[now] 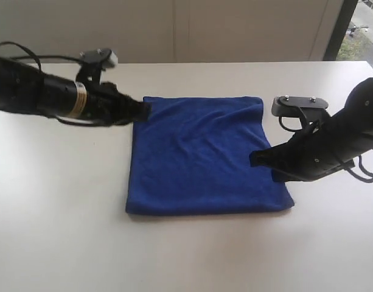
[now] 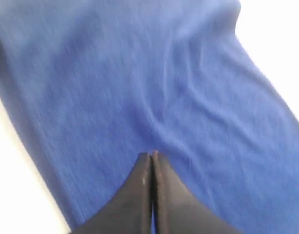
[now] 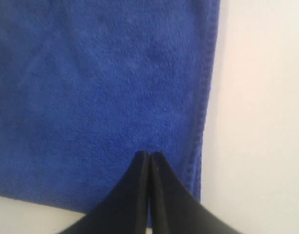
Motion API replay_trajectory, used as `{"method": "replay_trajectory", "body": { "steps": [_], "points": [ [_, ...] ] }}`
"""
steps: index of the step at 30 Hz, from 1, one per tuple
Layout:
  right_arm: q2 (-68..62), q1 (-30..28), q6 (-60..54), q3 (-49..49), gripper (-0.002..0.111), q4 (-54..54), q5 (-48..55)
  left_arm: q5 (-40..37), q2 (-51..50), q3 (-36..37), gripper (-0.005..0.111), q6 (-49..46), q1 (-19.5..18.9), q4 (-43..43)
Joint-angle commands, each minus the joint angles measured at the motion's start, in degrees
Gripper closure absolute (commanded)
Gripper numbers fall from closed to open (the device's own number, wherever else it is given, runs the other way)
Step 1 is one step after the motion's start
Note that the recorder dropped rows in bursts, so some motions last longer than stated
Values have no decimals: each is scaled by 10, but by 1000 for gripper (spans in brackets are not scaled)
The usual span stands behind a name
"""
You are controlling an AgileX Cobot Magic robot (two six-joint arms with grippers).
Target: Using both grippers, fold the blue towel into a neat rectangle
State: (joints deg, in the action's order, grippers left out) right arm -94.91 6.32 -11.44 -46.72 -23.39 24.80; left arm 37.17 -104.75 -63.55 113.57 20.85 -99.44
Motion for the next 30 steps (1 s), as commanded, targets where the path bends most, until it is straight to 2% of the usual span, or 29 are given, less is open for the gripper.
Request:
{"method": "replay_trajectory", "body": {
  "steps": [1, 3, 9, 14, 20, 21, 24, 26, 30],
  "points": [
    [17, 0, 1, -1, 108, -2, -30, -119, 33, -34, 107, 21, -1, -5],
    [15, 0, 1, -1, 108, -2, -46, -152, 23, -47, 107, 37, -1, -5],
    [3, 0, -2, -1, 108, -2, -80, -170, -56, -125, 107, 74, -4, -5],
    [0, 0, -2, -1, 108, 3, -92, -160, -150, -220, 107, 74, -19, -5],
    [-7, 0, -2, -1, 108, 9, -120, -119, -208, -249, 107, 74, -30, 4],
    [-14, 0, -2, -1, 108, 9, -121, -106, -220, -251, 105, 74, -29, 4],
    [-33, 0, -2, -1, 108, 9, -121, -87, -228, -252, 81, 74, -29, 8],
    [-42, 0, -2, -1, 108, 9, -121, -87, -228, -252, 70, 74, -29, 12],
    [-50, 0, -2, -1, 108, 9, -120, -98, -236, -252, 68, 74, -26, 22]
  ]
}}
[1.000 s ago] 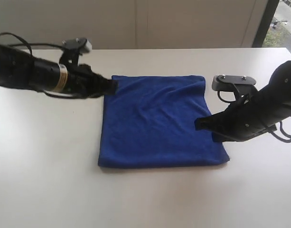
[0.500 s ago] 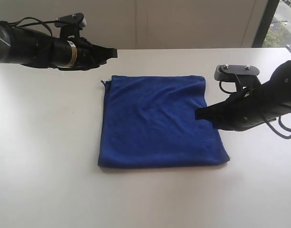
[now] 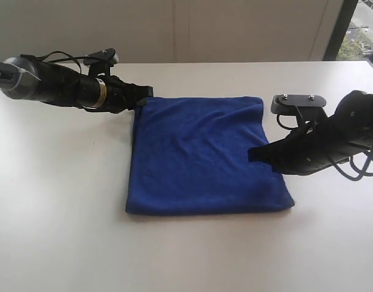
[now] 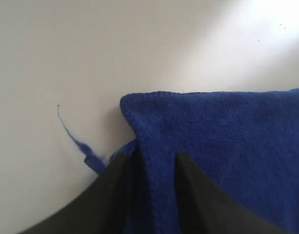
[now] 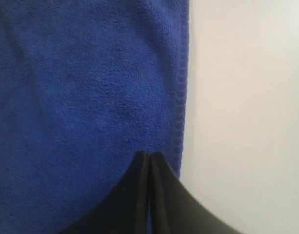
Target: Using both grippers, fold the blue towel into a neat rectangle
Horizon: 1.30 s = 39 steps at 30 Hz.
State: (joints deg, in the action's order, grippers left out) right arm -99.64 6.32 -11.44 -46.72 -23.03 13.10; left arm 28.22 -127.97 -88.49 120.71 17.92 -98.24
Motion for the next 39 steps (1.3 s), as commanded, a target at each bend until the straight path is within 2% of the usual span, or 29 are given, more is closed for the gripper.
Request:
{"method": "replay_trajectory", "body": {
  "steps": [1, 8, 23, 26, 28, 30, 36, 39],
  "points": [
    [-3, 0, -2, -1, 108, 5, -3, -11, -6, -3, 68, 3, 5, 11],
    [-3, 0, -2, -1, 108, 5, 0, -1, -24, -35, 68, 3, 10, 13],
    [-3, 0, -2, -1, 108, 5, -4, 7, -44, -40, 69, 3, 10, 12],
    [-3, 0, -2, -1, 108, 5, -4, 8, -44, -43, 74, 3, 10, 13],
    [-3, 0, -2, -1, 108, 5, -4, 8, -44, -43, 87, 3, 10, 12],
    [-3, 0, -2, -1, 108, 5, -4, 10, -44, -43, 107, -16, 10, 3],
    [-3, 0, -2, -1, 108, 5, -4, 31, -22, -43, 107, -27, 10, 18],
    [-3, 0, -2, -1, 108, 5, -4, 13, -6, -43, 107, -27, 10, 2]
  ]
}}
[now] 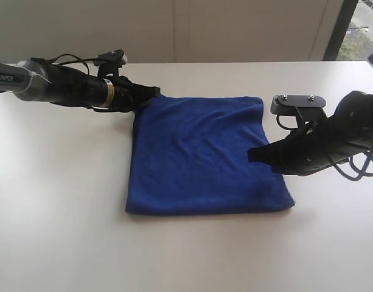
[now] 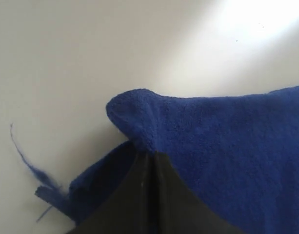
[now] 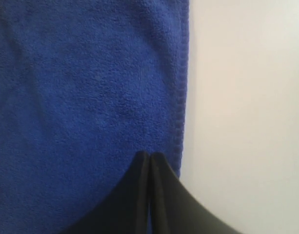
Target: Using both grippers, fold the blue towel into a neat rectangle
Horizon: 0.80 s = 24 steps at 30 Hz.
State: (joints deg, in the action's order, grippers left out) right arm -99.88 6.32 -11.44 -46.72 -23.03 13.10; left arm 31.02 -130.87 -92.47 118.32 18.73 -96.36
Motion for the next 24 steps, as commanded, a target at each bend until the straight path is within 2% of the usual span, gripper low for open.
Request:
{"method": "replay_trajectory", "body": {
  "steps": [1, 15, 24],
  "points": [
    [0, 0, -2, -1, 108, 5, -4, -17, 26, -3, 107, -3, 2, -17],
    [0, 0, -2, -1, 108, 8, 0, -47, 28, -3, 107, 18, 2, -36],
    [-1, 0, -2, -1, 108, 8, 0, -32, 25, -3, 107, 27, 2, -36]
  ]
}}
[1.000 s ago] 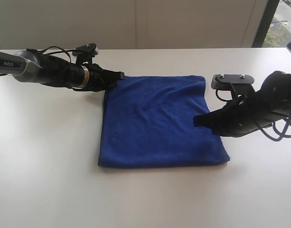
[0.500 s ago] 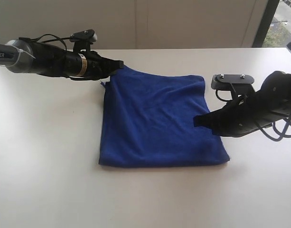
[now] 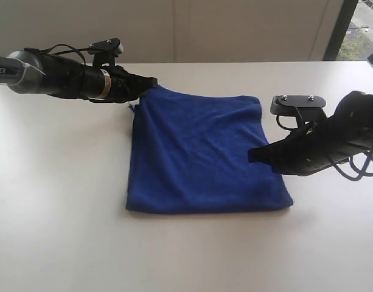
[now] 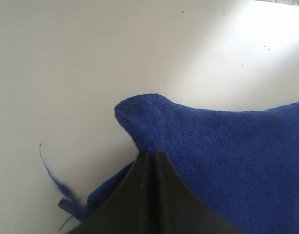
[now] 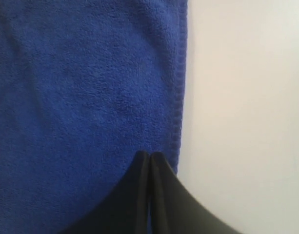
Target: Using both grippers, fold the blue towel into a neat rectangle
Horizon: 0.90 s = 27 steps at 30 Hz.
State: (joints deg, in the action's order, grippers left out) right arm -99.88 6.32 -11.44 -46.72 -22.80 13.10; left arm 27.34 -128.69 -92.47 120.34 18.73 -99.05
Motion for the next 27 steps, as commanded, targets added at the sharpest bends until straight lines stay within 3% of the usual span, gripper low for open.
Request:
{"method": "replay_trajectory", "body": {
  "steps": [1, 15, 27],
  "points": [
    [-1, 0, -2, -1, 108, 5, 0, 10, 3, -3, 107, 7, 2, -9],
    [-2, 0, -4, -1, 108, 5, 0, 32, 33, -2, 107, 7, -3, -9],
    [-2, 0, -4, -1, 108, 7, -1, -56, 27, 67, 107, 7, -3, -9]
  ]
}}
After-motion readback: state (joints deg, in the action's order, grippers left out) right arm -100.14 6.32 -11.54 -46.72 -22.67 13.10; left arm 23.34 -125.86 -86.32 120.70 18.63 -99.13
